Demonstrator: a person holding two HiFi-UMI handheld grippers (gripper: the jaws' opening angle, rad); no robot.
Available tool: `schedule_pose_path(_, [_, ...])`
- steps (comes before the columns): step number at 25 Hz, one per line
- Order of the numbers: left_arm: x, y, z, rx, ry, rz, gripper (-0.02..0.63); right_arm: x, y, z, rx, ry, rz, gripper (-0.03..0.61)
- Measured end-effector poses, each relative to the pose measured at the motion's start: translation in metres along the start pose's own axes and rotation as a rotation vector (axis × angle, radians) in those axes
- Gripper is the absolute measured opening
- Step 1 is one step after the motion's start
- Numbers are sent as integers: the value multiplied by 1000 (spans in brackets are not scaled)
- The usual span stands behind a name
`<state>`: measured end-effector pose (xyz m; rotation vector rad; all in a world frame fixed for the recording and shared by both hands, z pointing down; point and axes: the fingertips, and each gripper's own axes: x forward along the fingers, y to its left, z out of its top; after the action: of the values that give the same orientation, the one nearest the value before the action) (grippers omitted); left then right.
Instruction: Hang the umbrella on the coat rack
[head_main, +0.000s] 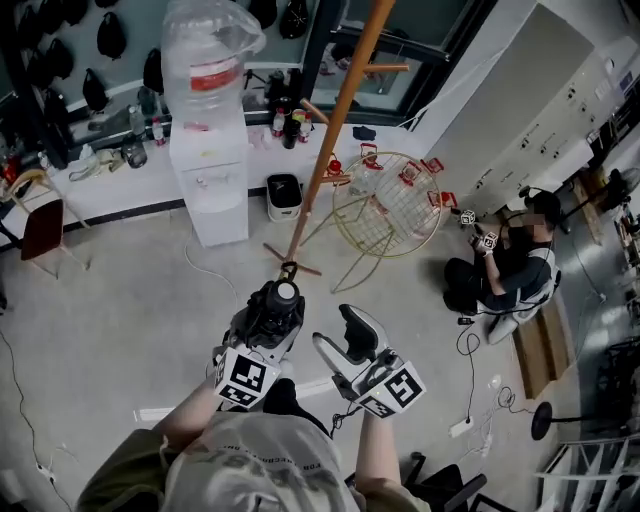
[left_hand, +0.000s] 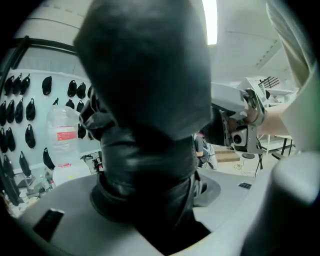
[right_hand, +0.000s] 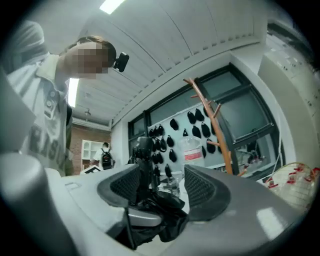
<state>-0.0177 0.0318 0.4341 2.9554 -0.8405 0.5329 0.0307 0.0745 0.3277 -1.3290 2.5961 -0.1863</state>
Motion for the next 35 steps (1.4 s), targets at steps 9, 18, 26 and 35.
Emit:
schedule_pose_path(9, [80, -22, 14, 38, 1, 1, 265, 23, -46, -8, 26, 142, 319, 368])
schedule_pose_path(18, [133, -43, 8, 2, 12, -24, 265, 27, -89, -25, 78, 177, 444, 368])
schedule_pose_path(26, [153, -41, -3, -11, 41, -57, 270, 31, -97, -36, 108, 187, 526, 225])
schedule_pose_path(35, [162, -27, -22, 9, 77, -80, 316, 47, -103, -53, 87, 211, 510, 181])
